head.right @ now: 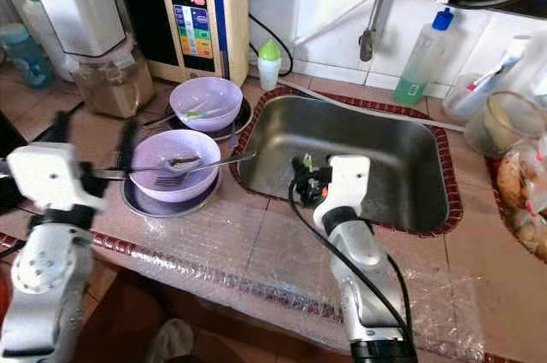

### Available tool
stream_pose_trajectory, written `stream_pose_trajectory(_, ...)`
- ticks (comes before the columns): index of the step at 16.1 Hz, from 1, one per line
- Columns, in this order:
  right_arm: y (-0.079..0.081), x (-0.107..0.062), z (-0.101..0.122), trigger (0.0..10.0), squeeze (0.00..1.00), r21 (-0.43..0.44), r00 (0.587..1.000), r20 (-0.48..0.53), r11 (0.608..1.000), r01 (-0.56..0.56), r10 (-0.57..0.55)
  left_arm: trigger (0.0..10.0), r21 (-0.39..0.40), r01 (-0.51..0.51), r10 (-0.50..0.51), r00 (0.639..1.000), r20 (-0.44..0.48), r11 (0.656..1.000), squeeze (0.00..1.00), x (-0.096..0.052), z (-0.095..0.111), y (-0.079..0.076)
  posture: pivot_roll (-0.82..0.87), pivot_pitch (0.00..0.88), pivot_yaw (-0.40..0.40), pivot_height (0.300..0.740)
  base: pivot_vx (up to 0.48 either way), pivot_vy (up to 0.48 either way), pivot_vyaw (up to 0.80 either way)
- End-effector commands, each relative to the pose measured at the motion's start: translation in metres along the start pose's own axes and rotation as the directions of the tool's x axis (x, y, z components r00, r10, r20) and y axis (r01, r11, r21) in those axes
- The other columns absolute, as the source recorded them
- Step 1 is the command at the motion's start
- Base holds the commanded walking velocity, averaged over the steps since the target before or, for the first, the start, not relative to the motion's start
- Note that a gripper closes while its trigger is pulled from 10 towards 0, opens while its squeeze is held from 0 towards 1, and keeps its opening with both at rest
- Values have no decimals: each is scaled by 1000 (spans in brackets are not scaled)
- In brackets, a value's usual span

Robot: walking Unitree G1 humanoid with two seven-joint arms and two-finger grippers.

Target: Kitchen organization

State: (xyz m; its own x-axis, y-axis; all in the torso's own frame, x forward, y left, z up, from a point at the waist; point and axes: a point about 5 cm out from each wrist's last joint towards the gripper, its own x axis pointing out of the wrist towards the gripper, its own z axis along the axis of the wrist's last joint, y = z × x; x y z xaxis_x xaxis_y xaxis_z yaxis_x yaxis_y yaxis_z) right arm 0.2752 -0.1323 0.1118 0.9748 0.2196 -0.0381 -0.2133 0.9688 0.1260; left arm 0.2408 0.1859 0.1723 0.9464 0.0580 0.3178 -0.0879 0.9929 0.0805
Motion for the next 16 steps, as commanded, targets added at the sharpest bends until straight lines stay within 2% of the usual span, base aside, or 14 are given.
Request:
stream_pose_trajectory(1,2,5,4,10000,0,3,1000,17,1000,-23,23,10000,-2,-48,48,999,-9,999,0,-2,1,5,46,0,-31,740,0,0,0)
stream_pose_trajectory(4,6,12,4,10000,0,6,999,13,999,-49,49,10000,-40,-118,115,991,-62,992,0,-9,-5,15,84,0,-52,740,0,0,0)
stream_pose_trajectory(6,9,14,2,10000,0,2,997,14,997,-75,75,10000,-123,-133,122,988,-99,983,0,-11,-9,12,91,0,-54,740,0,0,0)
stream_pose_trajectory(8,11,14,3,10000,0,-4,996,27,996,-90,90,10000,-163,-123,105,988,-118,979,0,-11,-12,7,90,0,-51,740,0,0,0)
stream_pose_trajectory(10,14,15,4,10000,0,-51,992,46,993,-111,113,10000,-206,-52,22,989,-143,977,0,-11,-15,-4,89,0,-44,740,0,0,400)
stream_pose_trajectory(12,14,15,2,10000,0,-7,994,51,996,-92,92,10000,-234,-1,-37,987,-158,972,0,-13,-19,-11,88,0,-37,740,0,0,653)
stream_pose_trajectory(16,12,16,1,10000,0,-7,995,60,997,-74,75,10000,-295,69,-135,968,-210,953,0,-14,-31,-25,72,0,-18,740,0,0,0)
